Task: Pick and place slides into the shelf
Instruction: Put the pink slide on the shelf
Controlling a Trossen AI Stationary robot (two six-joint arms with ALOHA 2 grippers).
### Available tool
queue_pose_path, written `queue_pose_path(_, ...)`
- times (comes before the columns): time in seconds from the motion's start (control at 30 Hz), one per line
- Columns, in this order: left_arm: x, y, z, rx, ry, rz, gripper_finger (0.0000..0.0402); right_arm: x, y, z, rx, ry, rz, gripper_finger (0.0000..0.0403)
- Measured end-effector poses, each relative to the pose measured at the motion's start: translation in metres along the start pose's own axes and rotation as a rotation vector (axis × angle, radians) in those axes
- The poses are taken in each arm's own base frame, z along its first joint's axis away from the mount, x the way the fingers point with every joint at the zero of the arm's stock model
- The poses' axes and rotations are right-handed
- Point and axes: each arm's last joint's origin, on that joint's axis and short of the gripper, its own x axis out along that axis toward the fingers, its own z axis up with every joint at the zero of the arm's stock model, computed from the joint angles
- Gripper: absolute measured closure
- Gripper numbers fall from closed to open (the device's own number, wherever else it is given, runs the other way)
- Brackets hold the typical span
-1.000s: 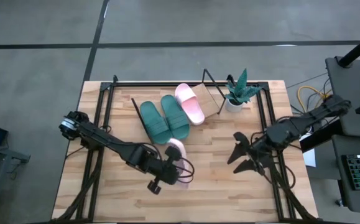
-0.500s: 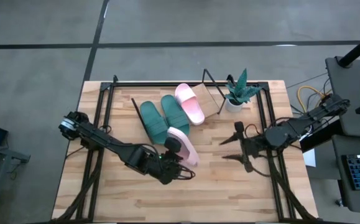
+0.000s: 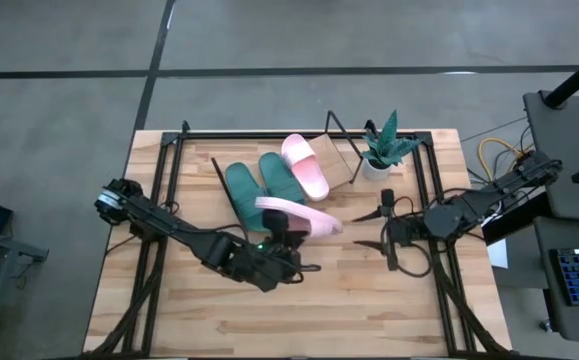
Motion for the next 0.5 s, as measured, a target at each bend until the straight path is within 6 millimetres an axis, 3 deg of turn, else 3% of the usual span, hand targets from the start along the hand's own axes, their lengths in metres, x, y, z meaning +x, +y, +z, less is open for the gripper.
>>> queue_pose_path(0.27,0.0,0.008,0.014,-0.002,-0.097,0.055,0.0402,0.0,0.0,0.001,-0.03,-0.006,-0.007,0.0183)
queue_pose_path(0.5,0.004,0.012,0.014,-0.016,-0.096,0.072,0.0402,0.0,-0.001,0.001,-0.085,-0.008,-0.009,0.0183)
